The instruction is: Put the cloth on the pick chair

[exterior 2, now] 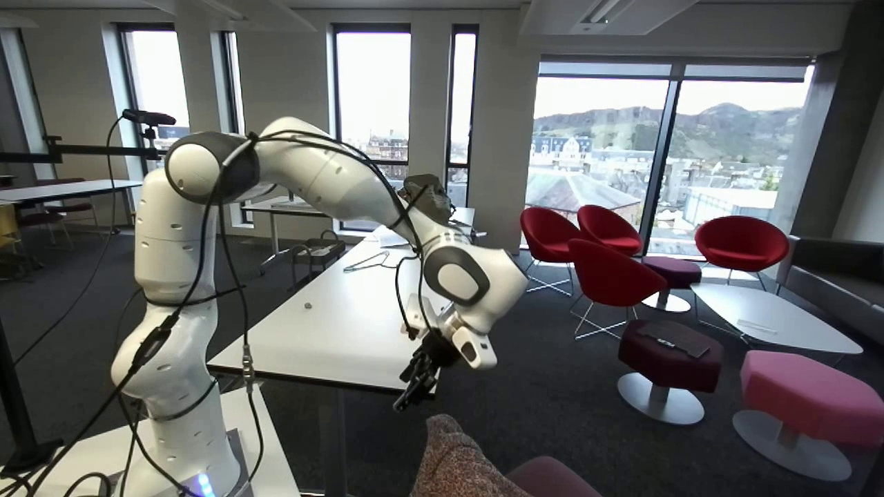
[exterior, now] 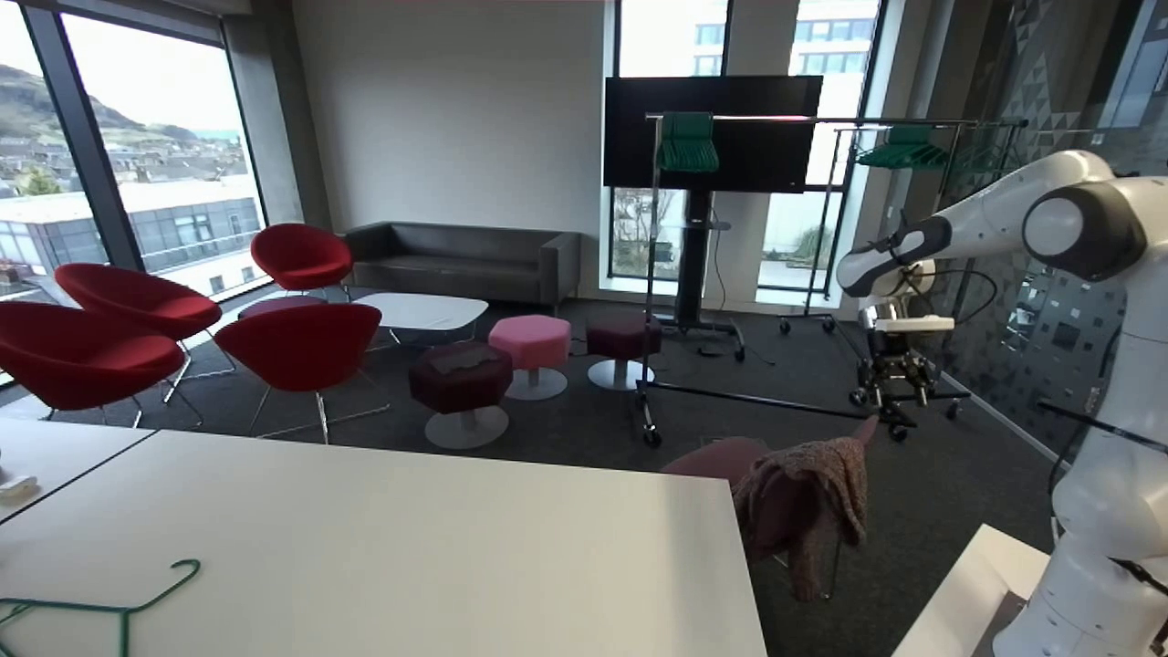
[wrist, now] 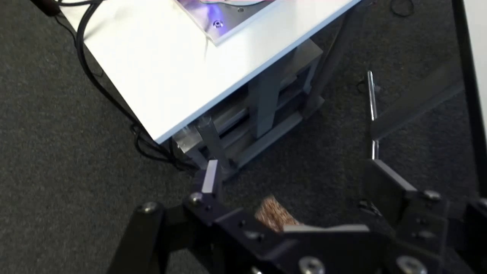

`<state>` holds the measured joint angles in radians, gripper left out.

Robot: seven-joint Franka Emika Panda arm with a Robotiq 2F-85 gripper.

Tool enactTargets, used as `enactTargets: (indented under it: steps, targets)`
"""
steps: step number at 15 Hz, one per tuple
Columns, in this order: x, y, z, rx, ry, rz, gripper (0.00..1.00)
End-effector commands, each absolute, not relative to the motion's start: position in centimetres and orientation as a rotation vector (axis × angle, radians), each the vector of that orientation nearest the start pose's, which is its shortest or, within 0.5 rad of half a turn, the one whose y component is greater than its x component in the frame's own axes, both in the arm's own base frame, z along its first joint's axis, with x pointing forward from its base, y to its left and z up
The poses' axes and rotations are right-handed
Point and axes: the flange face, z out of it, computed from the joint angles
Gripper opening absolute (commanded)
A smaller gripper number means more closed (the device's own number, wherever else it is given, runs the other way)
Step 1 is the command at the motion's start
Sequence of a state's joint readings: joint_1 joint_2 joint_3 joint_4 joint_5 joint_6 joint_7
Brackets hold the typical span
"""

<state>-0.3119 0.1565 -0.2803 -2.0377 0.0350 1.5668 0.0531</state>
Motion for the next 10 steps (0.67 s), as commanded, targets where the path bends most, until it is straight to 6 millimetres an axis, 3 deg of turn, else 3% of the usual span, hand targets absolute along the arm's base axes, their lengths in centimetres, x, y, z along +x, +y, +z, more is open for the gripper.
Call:
enactTargets:
  steps: [1,7,8,10]
  targets:
    - [43.6,-25.1,42.9,-2.818,0.903,0.608,1.0]
    - [48.8,-21.5,54.5,-2.987,0.765,0.083,1.0]
    - [47.8,-22.5,51.8,-2.959,0.779,0.212,1.0]
    - [48.7,-21.5,53.9,-2.982,0.75,0.126,1.0]
